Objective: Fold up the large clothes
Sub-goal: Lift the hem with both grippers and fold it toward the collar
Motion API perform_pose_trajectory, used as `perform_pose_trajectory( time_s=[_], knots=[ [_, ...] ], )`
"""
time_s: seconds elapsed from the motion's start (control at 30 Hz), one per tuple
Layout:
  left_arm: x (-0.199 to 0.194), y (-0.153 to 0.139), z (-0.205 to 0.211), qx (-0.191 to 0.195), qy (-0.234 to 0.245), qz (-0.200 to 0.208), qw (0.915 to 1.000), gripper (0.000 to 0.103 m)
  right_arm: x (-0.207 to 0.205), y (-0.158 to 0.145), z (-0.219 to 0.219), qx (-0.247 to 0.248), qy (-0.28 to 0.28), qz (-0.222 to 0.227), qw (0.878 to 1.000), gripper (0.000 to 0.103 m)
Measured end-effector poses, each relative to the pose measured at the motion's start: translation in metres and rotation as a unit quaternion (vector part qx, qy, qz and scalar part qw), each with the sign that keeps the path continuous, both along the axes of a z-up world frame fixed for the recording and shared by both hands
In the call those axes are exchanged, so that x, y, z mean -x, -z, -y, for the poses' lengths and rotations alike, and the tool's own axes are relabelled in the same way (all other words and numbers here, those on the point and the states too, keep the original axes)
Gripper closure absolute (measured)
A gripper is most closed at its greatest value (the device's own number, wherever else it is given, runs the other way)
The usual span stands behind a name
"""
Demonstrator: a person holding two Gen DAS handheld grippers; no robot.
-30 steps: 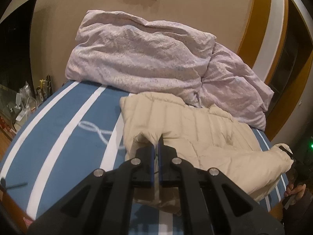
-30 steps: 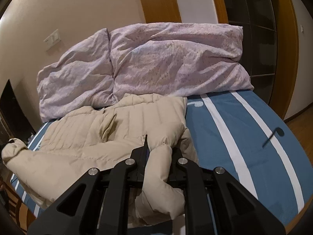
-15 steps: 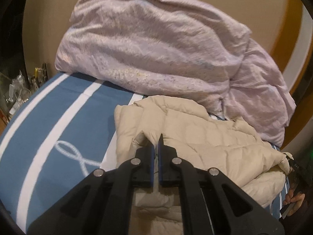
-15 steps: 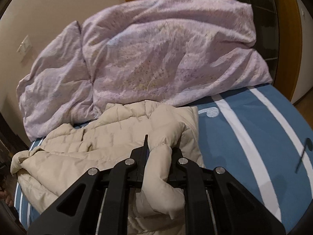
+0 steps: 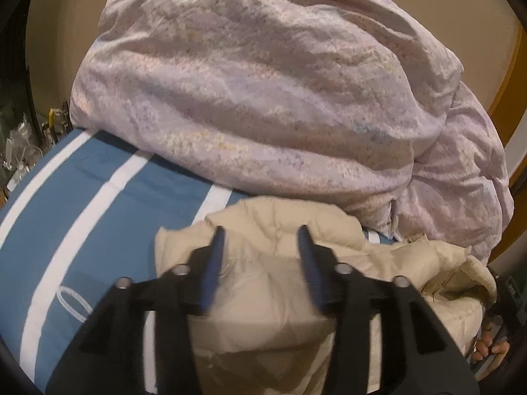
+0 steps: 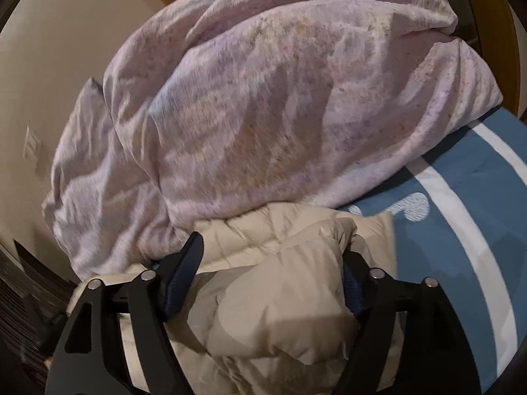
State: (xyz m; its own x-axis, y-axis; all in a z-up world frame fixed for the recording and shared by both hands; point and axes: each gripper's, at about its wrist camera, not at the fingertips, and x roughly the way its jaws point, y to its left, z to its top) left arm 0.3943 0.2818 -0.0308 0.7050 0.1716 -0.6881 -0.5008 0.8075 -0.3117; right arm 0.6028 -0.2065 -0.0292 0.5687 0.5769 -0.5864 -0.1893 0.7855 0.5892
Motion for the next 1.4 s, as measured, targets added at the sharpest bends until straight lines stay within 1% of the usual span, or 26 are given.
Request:
perform_pose_trajectory(
  time_s=[0.07, 0.2, 0.37, 0.57, 0.67, 0.8, 0.93, 1.07, 1.23, 1.4],
  knots=[
    [0.0, -0.007, 0.001, -0.005, 0.001, 0.006, 1.0, 0.046, 0.0, -0.006, 0.004, -0.015, 0.002, 0.002, 1.0, 0.025],
    [0.013, -0.023, 0.0, -0.018, -0.002, 0.02, 0.9996, 0.039, 0.007, -0.021, 0.018, -0.03, 0.012, 0.015, 0.999, 0.024],
    [0.036, -0.033, 0.0, -0.021, -0.007, 0.017, 0.9996, 0.038, 0.028, -0.029, 0.03, -0.007, 0.023, 0.024, 0.999, 0.024],
    [0.064, -0.033, 0.009, -0.025, -0.001, 0.004, 0.9997, 0.038, 0.058, -0.031, 0.046, 0.008, 0.03, 0.02, 0.999, 0.024],
    [0.076, -0.032, 0.019, -0.027, 0.008, -0.001, 0.9996, 0.038, 0.074, -0.032, 0.049, 0.02, 0.025, 0.015, 0.999, 0.024],
    [0.086, -0.026, 0.035, -0.03, 0.021, -0.01, 0.9993, 0.038, 0.087, -0.033, 0.04, 0.04, 0.01, 0.019, 0.999, 0.024],
    [0.082, -0.018, 0.051, -0.038, 0.032, -0.02, 0.9985, 0.038, 0.093, -0.03, 0.023, 0.066, -0.01, 0.024, 0.997, 0.024],
    [0.068, -0.009, 0.064, -0.053, 0.041, -0.032, 0.9972, 0.036, 0.089, -0.021, 0.005, 0.09, -0.027, 0.026, 0.995, 0.024],
    [0.045, 0.003, 0.072, -0.064, 0.047, -0.04, 0.996, 0.036, 0.077, -0.008, -0.01, 0.114, -0.033, 0.026, 0.993, 0.024],
    [0.024, 0.016, 0.072, -0.065, 0.041, -0.04, 0.9962, 0.036, 0.065, -0.001, -0.026, 0.154, -0.037, 0.044, 0.986, 0.024]
  ],
)
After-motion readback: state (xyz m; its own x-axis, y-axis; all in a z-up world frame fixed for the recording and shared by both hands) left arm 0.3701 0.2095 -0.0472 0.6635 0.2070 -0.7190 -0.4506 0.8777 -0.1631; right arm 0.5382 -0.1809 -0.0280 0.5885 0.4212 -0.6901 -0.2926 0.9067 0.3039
